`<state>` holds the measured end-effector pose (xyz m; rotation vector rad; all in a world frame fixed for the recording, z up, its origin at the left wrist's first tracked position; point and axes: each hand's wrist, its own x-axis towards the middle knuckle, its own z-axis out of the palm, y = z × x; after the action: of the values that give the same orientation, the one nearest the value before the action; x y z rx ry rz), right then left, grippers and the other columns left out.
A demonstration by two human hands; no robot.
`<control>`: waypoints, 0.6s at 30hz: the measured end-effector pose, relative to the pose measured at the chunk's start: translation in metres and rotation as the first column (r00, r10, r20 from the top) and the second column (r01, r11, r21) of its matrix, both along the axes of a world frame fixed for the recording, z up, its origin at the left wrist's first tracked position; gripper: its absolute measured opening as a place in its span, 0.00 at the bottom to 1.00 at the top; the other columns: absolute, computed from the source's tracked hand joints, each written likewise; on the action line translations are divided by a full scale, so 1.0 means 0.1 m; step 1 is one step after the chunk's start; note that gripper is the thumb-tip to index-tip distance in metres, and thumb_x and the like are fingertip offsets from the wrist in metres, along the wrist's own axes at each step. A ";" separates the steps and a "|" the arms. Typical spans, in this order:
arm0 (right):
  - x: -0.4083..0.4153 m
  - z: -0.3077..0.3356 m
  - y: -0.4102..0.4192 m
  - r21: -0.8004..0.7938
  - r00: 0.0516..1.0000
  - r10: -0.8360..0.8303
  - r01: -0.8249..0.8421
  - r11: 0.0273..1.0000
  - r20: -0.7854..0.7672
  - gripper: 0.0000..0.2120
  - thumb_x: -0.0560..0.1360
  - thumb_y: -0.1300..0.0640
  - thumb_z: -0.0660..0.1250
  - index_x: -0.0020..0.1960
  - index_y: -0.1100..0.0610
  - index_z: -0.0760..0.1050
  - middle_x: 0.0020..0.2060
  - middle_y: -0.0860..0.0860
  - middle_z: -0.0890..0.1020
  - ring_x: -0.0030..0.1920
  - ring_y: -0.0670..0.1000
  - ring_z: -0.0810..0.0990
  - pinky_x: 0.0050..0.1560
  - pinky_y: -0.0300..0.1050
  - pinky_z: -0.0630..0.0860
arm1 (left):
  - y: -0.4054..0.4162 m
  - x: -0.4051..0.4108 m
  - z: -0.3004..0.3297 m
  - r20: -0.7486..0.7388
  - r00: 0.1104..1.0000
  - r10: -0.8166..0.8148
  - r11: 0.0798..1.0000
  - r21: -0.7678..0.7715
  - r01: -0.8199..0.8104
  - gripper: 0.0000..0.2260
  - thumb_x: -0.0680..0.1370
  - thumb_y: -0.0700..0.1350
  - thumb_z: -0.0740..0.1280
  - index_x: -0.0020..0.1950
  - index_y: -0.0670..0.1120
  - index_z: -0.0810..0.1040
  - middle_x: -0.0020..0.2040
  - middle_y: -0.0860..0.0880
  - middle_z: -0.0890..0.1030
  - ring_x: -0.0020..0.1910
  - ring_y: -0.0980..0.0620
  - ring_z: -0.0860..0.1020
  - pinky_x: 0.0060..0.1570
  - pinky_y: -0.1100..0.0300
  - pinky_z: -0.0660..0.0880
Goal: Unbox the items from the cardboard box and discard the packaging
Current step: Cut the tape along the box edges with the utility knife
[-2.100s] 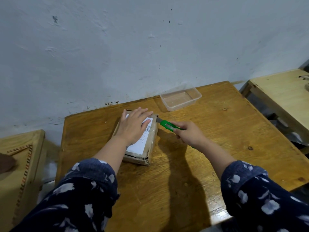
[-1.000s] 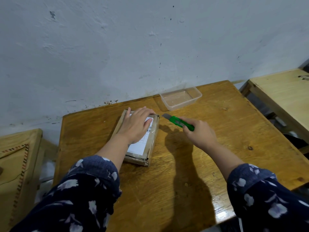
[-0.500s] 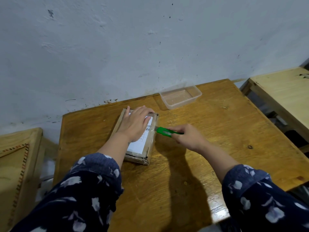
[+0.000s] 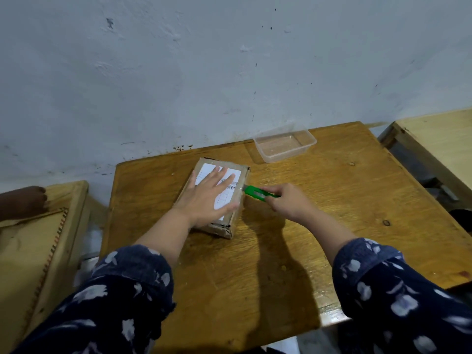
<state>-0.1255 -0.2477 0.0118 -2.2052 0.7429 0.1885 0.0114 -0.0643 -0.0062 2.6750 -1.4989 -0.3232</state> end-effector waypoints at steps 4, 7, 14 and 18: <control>0.00 0.10 0.04 -0.031 1.000 0.018 -0.018 0.999 -0.013 0.18 0.77 0.56 0.60 0.65 0.44 0.74 0.40 0.49 0.79 0.33 0.48 0.76 0.31 0.41 0.71 | 0.18 -0.11 0.01 0.008 0.999 -0.036 0.997 0.071 0.035 0.48 0.63 0.81 0.39 0.77 0.56 0.38 0.78 0.56 0.36 0.76 0.56 0.36 0.73 0.40 0.36; -0.01 0.11 0.08 -0.051 1.000 0.019 -0.019 0.999 -0.006 0.18 0.78 0.56 0.61 0.66 0.45 0.74 0.40 0.50 0.79 0.34 0.48 0.77 0.32 0.42 0.71 | 0.26 -0.16 0.00 0.028 0.997 -0.067 0.992 0.107 0.063 0.50 0.64 0.81 0.48 0.77 0.56 0.36 0.77 0.56 0.34 0.76 0.56 0.34 0.73 0.40 0.36; -0.19 0.12 0.15 -0.043 0.995 0.099 -0.098 0.994 0.021 0.18 0.78 0.56 0.60 0.66 0.46 0.74 0.40 0.48 0.77 0.30 0.44 0.70 0.27 0.37 0.62 | 0.24 -0.29 -0.02 0.044 0.999 0.007 0.995 0.102 -0.012 0.48 0.67 0.78 0.50 0.77 0.55 0.36 0.77 0.56 0.35 0.76 0.56 0.34 0.73 0.39 0.40; -0.19 0.09 0.18 -0.031 0.998 0.053 -0.052 0.998 0.027 0.18 0.78 0.55 0.60 0.66 0.45 0.73 0.32 0.44 0.75 0.29 0.46 0.71 0.27 0.39 0.64 | 0.18 -0.43 -0.05 0.052 0.995 0.090 0.994 0.058 -0.093 0.47 0.68 0.77 0.51 0.78 0.54 0.37 0.78 0.54 0.36 0.76 0.55 0.35 0.73 0.38 0.39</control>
<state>-0.1448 -0.2292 0.0208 -2.2536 0.6769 0.1737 -0.0319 -0.0466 -0.0115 2.8080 -1.3950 -0.3051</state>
